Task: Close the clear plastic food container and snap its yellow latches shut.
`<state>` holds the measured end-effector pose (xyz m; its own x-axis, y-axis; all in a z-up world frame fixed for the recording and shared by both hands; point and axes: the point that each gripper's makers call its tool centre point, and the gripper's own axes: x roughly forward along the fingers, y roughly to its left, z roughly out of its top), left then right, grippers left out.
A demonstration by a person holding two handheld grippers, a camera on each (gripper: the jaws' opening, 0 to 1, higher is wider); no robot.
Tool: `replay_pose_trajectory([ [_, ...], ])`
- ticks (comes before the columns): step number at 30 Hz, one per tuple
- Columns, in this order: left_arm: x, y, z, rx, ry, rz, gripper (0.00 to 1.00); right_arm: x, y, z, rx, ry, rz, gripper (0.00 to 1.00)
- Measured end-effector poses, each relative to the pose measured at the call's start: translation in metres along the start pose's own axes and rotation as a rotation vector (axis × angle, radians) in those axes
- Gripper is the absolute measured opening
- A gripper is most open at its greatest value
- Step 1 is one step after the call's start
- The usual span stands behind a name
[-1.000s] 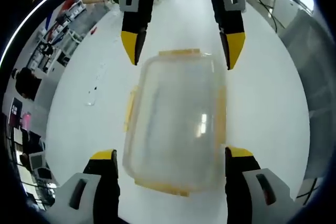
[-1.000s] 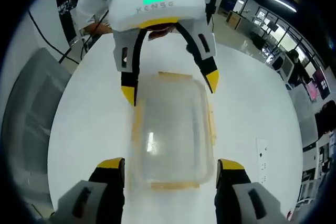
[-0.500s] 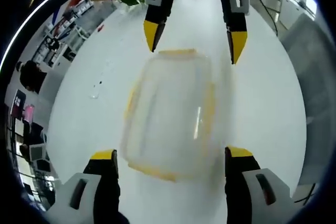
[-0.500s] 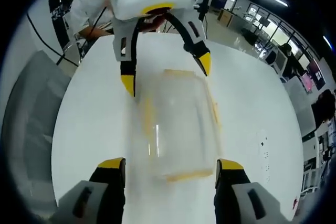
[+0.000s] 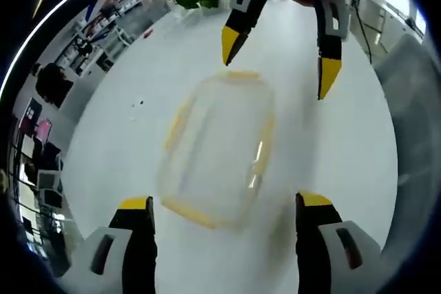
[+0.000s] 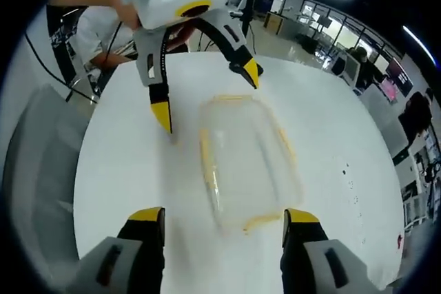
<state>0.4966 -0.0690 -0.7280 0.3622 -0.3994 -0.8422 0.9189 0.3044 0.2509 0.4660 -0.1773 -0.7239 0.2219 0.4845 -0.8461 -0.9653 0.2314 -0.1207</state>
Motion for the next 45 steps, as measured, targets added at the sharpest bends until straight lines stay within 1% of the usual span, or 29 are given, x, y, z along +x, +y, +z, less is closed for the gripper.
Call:
replay_pose_trajectory([
  [4, -0.003, -0.003, 0.001, -0.013, -0.014, 0.016, 0.82, -0.004, 0.002, 0.002, 0.041, -0.028, -0.031, 0.68],
  [5, -0.004, -0.004, 0.001, -0.029, -0.026, 0.019, 0.82, -0.005, 0.002, 0.003, 0.054, -0.039, -0.039, 0.68],
  [8, -0.007, -0.006, -0.001, -0.050, -0.031, 0.032, 0.82, -0.009, 0.003, 0.004, 0.073, -0.053, -0.056, 0.68],
  [10, -0.010, -0.011, -0.005, -0.070, -0.030, 0.034, 0.82, -0.011, 0.006, 0.004, 0.084, -0.066, -0.067, 0.67],
  [12, -0.012, -0.014, -0.007, -0.073, -0.035, 0.046, 0.83, -0.014, 0.007, 0.003, 0.094, -0.076, -0.083, 0.68],
  [14, -0.015, -0.017, -0.009, -0.090, -0.042, 0.054, 0.83, -0.015, 0.011, 0.002, 0.105, -0.080, -0.084, 0.68],
  [19, -0.020, -0.024, -0.013, -0.143, -0.063, 0.070, 0.83, -0.019, 0.017, 0.000, 0.123, -0.097, -0.112, 0.68],
  [20, -0.021, -0.027, -0.014, -0.169, -0.065, 0.073, 0.83, -0.019, 0.018, -0.001, 0.126, -0.097, -0.114, 0.68],
  [21, -0.020, -0.033, -0.015, -0.165, -0.068, 0.061, 0.83, -0.020, 0.020, -0.002, 0.136, -0.098, -0.110, 0.67],
  [23, -0.020, -0.039, -0.019, -0.151, -0.057, 0.062, 0.83, -0.022, 0.022, -0.004, 0.139, -0.104, -0.125, 0.67],
  [24, -0.021, -0.042, -0.020, -0.158, -0.057, 0.058, 0.83, -0.023, 0.024, -0.006, 0.148, -0.108, -0.131, 0.67],
  [28, -0.025, -0.046, -0.021, -0.197, -0.078, 0.069, 0.83, -0.027, 0.030, -0.012, 0.169, -0.121, -0.146, 0.67],
  [34, -0.031, -0.053, -0.023, -0.197, -0.086, 0.077, 0.82, -0.031, 0.040, -0.017, 0.177, -0.138, -0.170, 0.66],
  [36, -0.034, -0.056, -0.023, -0.201, -0.094, 0.084, 0.82, -0.034, 0.043, -0.017, 0.182, -0.165, -0.184, 0.66],
  [38, -0.036, -0.059, -0.024, -0.221, -0.113, 0.088, 0.83, -0.035, 0.047, -0.018, 0.191, -0.173, -0.188, 0.67],
  [42, -0.037, -0.067, -0.029, -0.241, -0.123, 0.080, 0.83, -0.035, 0.056, -0.024, 0.195, -0.169, -0.185, 0.66],
  [45, -0.039, -0.071, -0.032, -0.251, -0.135, 0.082, 0.83, -0.038, 0.062, -0.026, 0.202, -0.181, -0.189, 0.67],
])
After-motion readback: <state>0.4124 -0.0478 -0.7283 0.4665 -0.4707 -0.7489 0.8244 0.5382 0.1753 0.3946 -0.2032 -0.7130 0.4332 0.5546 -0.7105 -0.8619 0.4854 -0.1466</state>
